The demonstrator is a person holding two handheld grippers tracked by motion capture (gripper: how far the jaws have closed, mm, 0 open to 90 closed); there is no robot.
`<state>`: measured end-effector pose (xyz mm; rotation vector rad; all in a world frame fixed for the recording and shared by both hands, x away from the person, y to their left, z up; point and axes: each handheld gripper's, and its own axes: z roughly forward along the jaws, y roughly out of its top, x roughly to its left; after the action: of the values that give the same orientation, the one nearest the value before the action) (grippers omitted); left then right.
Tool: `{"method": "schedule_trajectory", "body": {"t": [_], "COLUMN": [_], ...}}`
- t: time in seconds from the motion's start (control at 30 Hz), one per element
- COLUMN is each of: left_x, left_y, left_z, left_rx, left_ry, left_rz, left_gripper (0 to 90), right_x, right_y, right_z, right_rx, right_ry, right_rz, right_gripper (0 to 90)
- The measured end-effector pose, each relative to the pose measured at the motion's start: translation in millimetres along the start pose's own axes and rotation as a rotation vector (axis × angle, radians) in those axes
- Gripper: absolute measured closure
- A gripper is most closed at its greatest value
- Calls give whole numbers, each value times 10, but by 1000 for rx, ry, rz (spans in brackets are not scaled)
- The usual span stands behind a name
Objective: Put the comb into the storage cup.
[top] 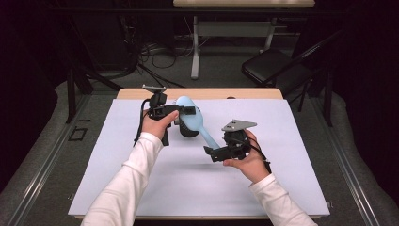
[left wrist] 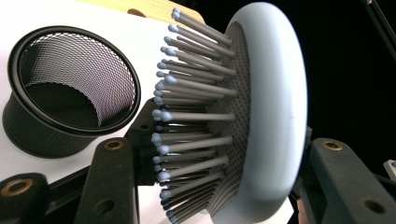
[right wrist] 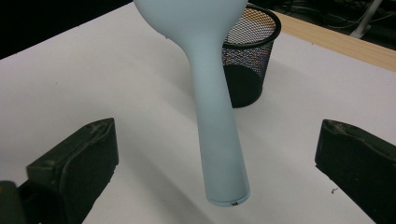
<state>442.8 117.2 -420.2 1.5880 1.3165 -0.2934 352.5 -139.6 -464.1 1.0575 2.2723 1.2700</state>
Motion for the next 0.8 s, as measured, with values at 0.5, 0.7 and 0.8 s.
{"method": "schedule_trajectory", "body": {"t": [0.5, 0.7, 0.8], "left_x": [17, 14, -1], "left_y": [87, 135, 165], "left_z": [-62, -108, -137], "left_rx": [-16, -26, -33], "left_ry": [16, 33, 41], "left_rz": [-11, -5, 0], "left_gripper": [476, 476, 476], "right_x": [3, 3, 1], "right_y": [2, 2, 0], "right_z": [-8, -7, -4], "right_rx": [6, 7, 9], "right_ry": [1, 2, 2], "right_rz": [3, 5, 6], "right_gripper": [0, 0, 0]}}
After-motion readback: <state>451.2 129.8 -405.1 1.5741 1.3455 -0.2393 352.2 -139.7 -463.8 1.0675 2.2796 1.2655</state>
